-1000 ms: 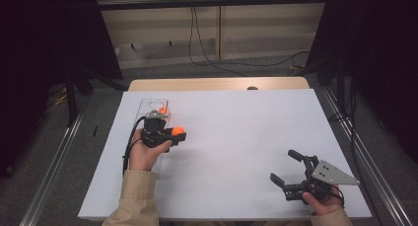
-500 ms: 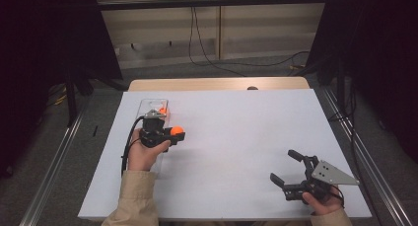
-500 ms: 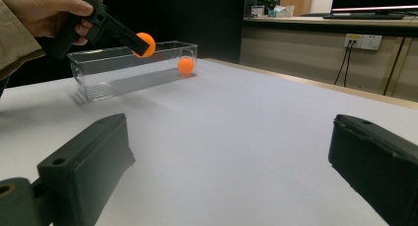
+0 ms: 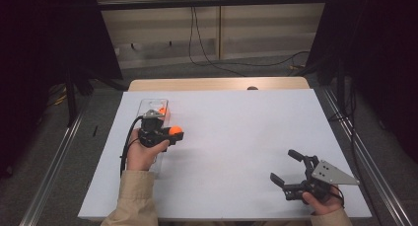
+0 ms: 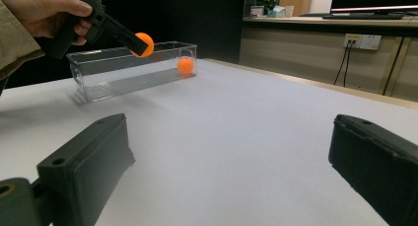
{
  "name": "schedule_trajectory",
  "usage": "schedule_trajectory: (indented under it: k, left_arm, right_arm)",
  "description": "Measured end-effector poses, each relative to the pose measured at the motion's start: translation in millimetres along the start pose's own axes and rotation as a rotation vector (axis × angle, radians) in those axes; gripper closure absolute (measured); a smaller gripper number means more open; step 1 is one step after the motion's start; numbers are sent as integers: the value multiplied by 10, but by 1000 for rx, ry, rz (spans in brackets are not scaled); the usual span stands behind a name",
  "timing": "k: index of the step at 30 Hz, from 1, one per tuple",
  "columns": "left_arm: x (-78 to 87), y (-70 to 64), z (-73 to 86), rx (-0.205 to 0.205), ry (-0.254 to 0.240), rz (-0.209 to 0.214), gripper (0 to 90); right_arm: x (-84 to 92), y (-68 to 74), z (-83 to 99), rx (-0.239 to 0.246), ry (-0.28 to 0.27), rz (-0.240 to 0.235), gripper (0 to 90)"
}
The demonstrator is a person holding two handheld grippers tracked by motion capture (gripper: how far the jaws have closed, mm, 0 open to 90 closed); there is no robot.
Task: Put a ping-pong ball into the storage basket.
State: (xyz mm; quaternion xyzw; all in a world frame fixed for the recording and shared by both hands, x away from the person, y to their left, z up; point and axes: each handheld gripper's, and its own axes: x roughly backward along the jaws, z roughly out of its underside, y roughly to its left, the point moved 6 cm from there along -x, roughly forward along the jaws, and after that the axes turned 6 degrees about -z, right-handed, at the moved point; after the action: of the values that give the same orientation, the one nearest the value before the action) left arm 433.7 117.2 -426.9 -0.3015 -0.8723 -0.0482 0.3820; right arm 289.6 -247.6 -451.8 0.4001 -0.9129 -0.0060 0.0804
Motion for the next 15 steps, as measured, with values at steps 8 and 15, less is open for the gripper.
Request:
schedule_trajectory:
  k: [8,15]
  left_arm:
    - [12,18,1,9,-5,-3,508]
    - [30,37,0,14,-5,-2,508]
  right_arm:
    - [1,-1,0,0,0,1,16]
    - [-3,-2,1,-2,0,2,16]
